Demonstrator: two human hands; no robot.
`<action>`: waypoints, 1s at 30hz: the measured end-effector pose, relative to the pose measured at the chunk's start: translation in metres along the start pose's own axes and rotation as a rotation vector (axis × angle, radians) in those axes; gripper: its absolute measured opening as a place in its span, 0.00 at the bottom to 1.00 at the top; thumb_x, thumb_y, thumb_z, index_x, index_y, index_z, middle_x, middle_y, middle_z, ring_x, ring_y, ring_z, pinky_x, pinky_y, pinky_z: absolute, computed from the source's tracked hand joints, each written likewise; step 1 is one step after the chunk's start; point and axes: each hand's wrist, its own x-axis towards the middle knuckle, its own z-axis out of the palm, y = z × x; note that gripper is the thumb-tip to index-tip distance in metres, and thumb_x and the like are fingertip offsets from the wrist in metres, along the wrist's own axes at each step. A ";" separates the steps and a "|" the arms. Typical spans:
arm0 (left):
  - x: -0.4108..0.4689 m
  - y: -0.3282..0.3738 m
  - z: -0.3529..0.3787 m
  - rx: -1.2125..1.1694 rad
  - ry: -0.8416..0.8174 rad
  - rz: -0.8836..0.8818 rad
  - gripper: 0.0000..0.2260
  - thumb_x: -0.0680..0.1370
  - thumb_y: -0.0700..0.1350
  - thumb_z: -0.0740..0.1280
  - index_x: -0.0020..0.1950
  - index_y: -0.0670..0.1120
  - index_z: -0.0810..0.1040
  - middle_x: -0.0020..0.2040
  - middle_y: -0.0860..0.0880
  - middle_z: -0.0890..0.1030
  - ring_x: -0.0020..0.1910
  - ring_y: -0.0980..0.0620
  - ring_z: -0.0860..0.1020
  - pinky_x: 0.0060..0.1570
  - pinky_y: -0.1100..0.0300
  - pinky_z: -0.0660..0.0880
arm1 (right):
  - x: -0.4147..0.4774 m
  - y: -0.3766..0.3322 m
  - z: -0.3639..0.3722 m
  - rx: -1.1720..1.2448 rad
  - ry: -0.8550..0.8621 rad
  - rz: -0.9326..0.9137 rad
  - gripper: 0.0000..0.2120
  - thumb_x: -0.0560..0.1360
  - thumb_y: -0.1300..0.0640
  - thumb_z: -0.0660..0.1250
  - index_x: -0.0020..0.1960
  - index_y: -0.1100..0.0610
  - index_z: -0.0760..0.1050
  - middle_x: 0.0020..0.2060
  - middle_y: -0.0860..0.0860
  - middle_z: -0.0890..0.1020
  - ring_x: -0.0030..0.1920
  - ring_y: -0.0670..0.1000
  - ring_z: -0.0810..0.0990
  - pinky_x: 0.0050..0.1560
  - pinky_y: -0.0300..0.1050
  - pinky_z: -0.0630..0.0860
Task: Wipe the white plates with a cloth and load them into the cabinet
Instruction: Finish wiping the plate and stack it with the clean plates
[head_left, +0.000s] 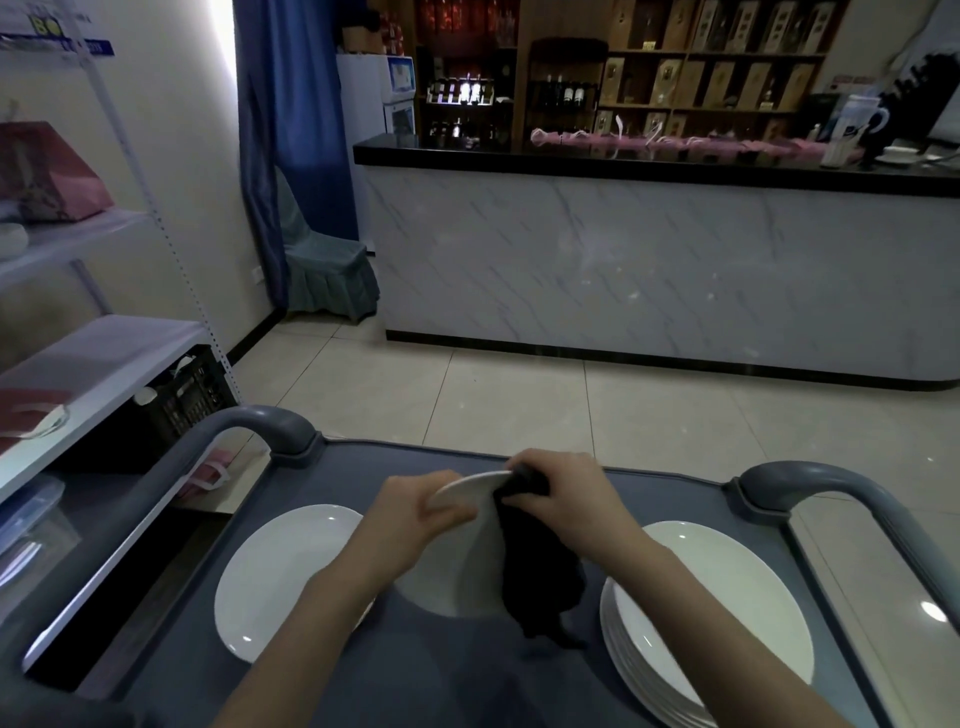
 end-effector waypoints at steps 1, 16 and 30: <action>0.001 0.002 0.002 0.029 -0.002 0.030 0.06 0.75 0.45 0.74 0.43 0.56 0.80 0.37 0.54 0.81 0.35 0.60 0.75 0.38 0.64 0.70 | -0.001 -0.003 0.004 -0.046 0.005 -0.018 0.09 0.73 0.53 0.72 0.53 0.50 0.81 0.46 0.47 0.85 0.49 0.50 0.81 0.51 0.47 0.76; -0.012 -0.008 -0.004 -0.260 0.174 -0.135 0.07 0.76 0.44 0.73 0.47 0.57 0.82 0.40 0.53 0.84 0.37 0.59 0.80 0.37 0.68 0.75 | -0.020 0.042 0.010 0.508 0.059 0.351 0.06 0.69 0.64 0.76 0.45 0.62 0.82 0.38 0.55 0.85 0.41 0.50 0.82 0.46 0.45 0.78; -0.022 -0.018 0.007 -0.373 0.217 -0.198 0.09 0.73 0.45 0.76 0.49 0.57 0.84 0.46 0.53 0.86 0.45 0.55 0.83 0.40 0.68 0.76 | -0.017 0.029 0.014 0.523 0.244 0.194 0.08 0.70 0.63 0.75 0.46 0.53 0.84 0.38 0.43 0.85 0.42 0.42 0.81 0.46 0.34 0.74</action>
